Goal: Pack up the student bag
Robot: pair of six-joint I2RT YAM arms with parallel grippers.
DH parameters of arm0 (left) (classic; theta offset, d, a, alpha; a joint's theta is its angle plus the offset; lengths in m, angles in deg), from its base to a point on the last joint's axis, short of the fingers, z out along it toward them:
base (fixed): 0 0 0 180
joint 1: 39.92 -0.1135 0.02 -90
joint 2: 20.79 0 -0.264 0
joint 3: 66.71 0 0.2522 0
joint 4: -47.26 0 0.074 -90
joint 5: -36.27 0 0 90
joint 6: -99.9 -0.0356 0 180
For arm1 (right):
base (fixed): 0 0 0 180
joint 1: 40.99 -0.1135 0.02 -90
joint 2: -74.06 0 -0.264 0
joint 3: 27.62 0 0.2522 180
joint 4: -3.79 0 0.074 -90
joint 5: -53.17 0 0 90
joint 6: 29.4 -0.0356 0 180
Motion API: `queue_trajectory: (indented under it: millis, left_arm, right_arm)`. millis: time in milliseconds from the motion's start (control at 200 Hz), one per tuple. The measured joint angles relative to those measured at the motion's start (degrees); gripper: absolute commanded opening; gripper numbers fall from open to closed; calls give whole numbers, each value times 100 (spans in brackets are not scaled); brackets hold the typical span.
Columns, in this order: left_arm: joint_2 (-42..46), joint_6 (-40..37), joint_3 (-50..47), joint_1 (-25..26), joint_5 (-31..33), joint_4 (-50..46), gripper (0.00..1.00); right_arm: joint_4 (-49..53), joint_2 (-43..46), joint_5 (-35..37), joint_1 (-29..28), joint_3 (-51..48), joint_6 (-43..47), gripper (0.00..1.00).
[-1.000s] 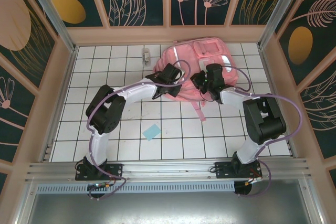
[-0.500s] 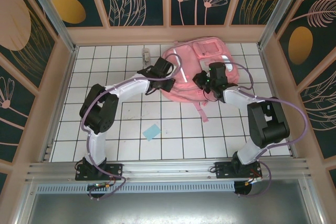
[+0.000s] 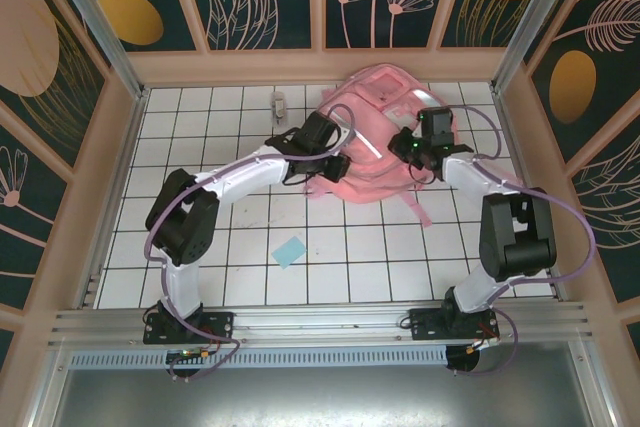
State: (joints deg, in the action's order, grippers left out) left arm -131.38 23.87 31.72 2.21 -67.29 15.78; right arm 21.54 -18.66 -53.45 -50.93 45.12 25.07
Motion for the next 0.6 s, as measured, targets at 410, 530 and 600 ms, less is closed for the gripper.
queue_trajectory:
  millis: [410, 530, 600]
  left_arm:
    - [-636, 870, 1054, 420, -1309, 214, 0]
    - [-748, 885, 1134, 417, -1366, 195, 0]
    - [-754, 885, 1075, 417, -1366, 210, 0]
  right_arm:
    - [-297, 1172, 289, 332, -745, -413, 64]
    - [-356, 1926, 151, 332, -1294, -737, 62]
    - [-372, 2109, 87, 330, -1528, -894, 60]
